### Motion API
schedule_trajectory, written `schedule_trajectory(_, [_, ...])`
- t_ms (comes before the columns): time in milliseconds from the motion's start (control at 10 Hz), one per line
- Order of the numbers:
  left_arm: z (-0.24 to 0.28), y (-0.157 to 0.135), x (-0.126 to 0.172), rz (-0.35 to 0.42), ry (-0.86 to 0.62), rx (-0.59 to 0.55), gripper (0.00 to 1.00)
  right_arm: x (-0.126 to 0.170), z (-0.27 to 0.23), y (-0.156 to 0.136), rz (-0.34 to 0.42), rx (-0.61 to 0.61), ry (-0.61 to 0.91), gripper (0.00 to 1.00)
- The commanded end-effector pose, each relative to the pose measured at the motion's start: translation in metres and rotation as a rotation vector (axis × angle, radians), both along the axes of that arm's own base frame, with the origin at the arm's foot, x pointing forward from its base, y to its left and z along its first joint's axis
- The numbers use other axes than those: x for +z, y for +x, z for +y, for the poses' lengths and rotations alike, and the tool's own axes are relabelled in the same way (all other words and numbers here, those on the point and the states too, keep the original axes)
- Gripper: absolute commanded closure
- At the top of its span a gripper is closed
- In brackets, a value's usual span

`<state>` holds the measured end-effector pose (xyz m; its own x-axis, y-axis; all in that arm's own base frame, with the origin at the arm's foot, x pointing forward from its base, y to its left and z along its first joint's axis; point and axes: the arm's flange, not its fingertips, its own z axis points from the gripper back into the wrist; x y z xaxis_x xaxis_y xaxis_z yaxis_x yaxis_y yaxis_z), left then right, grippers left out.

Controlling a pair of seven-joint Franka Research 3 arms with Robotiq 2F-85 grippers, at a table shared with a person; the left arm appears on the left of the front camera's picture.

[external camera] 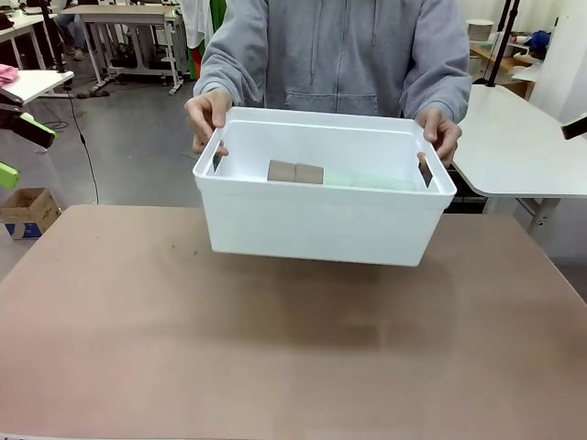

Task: Stack the cups and store them in the basket.
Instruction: Place the stack of Reusable plastic cups into the Pantry Basket.

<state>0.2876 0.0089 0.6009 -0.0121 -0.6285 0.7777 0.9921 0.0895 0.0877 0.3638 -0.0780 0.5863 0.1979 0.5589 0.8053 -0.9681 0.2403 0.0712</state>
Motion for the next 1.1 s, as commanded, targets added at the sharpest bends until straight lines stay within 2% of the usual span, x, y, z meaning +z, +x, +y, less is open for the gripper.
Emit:
schedule_trajectory(0, [-0.0004, -0.0004, 0.0021, -0.001, -0.016, -0.006, 0.0, 0.0049, 0.0013, 0.002, 0.006, -0.003, 0.027, 0.0])
schedule_trajectory(1000, [-0.0004, -0.0004, 0.0021, -0.001, -0.016, -0.006, 0.0, 0.0049, 0.0013, 0.002, 0.006, -0.003, 0.027, 0.0])
